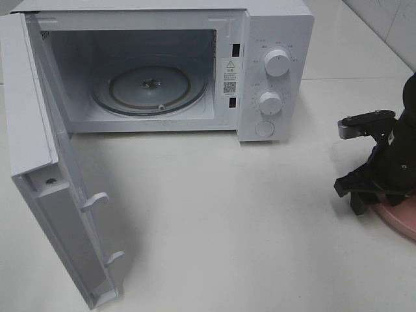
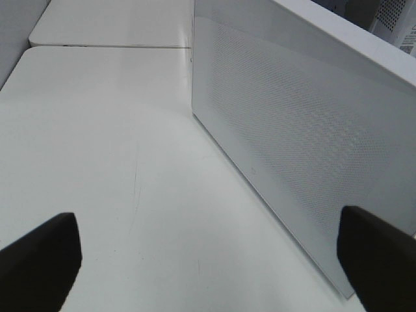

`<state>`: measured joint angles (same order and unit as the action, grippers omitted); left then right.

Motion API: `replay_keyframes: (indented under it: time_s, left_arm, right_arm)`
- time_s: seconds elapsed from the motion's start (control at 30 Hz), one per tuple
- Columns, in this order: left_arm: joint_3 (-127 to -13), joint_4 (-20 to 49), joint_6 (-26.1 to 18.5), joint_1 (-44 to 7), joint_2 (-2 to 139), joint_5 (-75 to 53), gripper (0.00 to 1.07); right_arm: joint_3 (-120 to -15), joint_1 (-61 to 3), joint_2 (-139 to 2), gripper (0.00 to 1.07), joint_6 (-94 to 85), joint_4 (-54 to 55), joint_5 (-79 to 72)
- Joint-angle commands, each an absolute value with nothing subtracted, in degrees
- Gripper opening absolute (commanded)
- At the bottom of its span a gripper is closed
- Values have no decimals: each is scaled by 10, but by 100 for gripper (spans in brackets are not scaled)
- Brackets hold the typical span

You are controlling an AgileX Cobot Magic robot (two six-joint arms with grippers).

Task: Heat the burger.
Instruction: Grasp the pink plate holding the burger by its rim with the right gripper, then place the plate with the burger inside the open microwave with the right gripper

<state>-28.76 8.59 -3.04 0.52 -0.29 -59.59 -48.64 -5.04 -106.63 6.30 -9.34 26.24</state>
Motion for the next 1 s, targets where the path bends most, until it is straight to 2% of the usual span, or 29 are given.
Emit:
replay_keyframes:
  time_s: [0.03, 0.07, 0.1, 0.13, 0.17, 0.2, 0.27, 0.67, 1.0]
  left_arm:
    - [-286, 86, -27, 6, -14, -594, 100]
    - [-286, 86, -27, 6, -14, -594, 100]
    - [-286, 86, -27, 6, -14, -594, 100]
    - [-286, 86, -27, 6, -14, -594, 100]
    - [-286, 86, -27, 6, -14, -594, 100]
    - [-286, 86, -27, 6, -14, -594, 100]
    - [-286, 86, -27, 6, -14, -594, 100]
    - [-286, 86, -27, 6, -14, -594, 100]
    - [-286, 86, -27, 6, -14, -594, 100]
  right_arm:
    - [-490, -48, -1070, 41, 70, -97, 264]
    - [-490, -48, -1070, 34, 70, -97, 265]
    - [-489, -48, -1070, 19, 70, -97, 266]
    - [-489, -48, -1070, 19, 70, -97, 266]
    - [-489, -48, -1070, 7, 70, -97, 266]
    - [-489, -48, -1070, 7, 70, -97, 266]
    - [-489, -48, -1070, 0, 70, -97, 268]
    - [-489, -57, -1069, 0, 107, -113, 288]
    - [-489, -96, -1067, 0, 248, -235, 341]
